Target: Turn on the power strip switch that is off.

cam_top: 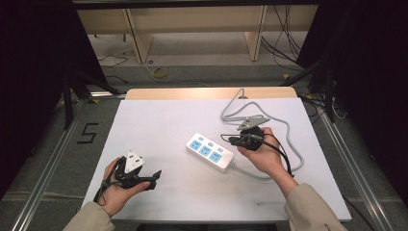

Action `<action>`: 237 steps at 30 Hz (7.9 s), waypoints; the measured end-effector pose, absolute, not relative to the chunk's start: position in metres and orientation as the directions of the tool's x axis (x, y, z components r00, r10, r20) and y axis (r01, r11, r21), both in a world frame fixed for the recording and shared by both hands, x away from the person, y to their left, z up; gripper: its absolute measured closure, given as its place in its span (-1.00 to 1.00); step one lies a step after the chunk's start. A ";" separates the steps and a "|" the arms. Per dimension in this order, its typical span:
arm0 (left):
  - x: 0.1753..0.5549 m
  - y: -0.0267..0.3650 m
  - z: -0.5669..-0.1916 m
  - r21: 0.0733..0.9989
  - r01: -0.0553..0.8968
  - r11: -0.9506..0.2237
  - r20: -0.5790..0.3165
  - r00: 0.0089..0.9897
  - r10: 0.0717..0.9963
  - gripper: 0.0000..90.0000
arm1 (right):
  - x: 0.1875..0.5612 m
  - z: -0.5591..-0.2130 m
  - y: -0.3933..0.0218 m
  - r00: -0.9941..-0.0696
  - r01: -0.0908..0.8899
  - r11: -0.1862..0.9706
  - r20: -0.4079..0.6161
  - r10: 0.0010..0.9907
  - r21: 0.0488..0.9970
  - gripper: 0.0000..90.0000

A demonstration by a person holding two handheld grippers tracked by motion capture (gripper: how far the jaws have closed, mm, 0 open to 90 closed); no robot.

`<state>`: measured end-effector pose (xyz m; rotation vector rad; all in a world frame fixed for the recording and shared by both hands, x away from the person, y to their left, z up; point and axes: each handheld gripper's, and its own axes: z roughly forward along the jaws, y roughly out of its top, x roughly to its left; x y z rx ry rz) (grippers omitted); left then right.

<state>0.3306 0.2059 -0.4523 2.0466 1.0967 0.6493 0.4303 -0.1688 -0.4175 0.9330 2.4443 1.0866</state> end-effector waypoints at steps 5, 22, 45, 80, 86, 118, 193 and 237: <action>0.330 0.204 -0.452 0.780 0.490 -0.390 0.100 0.518 0.850 -0.64 | 0.433 -0.417 -0.163 -0.746 0.435 0.509 -0.019 0.666 0.742 1.00; 0.330 0.204 -0.453 0.779 0.494 -0.386 0.090 0.521 0.849 -0.64 | 0.447 -0.419 -0.148 -0.754 0.450 0.529 -0.011 0.656 0.720 1.00; 0.330 0.204 -0.453 0.774 0.493 -0.397 0.098 0.525 0.845 -0.64 | 0.457 -0.419 -0.124 -0.772 0.456 0.559 -0.005 0.636 0.692 1.00; 0.330 0.202 -0.455 0.777 0.503 -0.380 0.070 0.531 0.845 -0.64 | 0.484 -0.431 -0.095 -0.771 0.512 0.628 -0.008 0.636 0.586 1.00; 0.330 0.202 -0.455 0.777 0.502 -0.380 0.070 0.530 0.845 -0.64 | 0.488 -0.431 -0.095 -0.771 0.525 0.638 -0.004 0.637 0.563 1.00; 0.331 0.201 -0.455 0.777 0.502 -0.380 0.070 0.532 0.844 -0.63 | 0.493 -0.434 -0.079 -0.787 0.543 0.687 0.009 0.616 0.483 1.00; 0.330 0.197 -0.455 0.774 0.498 -0.391 0.076 0.540 0.838 -0.63 | 0.499 -0.434 -0.060 -0.784 0.575 0.747 -0.037 0.620 0.333 1.00; 0.331 0.198 -0.456 0.771 0.505 -0.387 0.072 0.536 0.841 -0.63 | 0.494 -0.435 -0.063 -0.778 0.571 0.734 -0.044 0.627 0.368 1.00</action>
